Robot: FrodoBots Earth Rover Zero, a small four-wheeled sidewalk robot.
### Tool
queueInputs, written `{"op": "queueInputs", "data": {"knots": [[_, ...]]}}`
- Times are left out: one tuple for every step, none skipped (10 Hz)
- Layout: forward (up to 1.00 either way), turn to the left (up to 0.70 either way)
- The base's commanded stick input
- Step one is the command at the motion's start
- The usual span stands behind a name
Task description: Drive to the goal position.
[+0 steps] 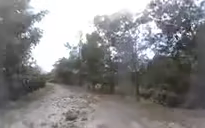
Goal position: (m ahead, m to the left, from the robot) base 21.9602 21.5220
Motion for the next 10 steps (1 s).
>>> {"op": "queueInputs", "data": {"knots": [[0.85, 0.0], [0.85, 0.0], [0.85, 0.15], [0.85, 0.34], [0.85, 0.26], [0.85, 0.06], [0.85, 0.0], [0.85, 0.05], [0.85, 0.26], [0.85, 0.32]]}}
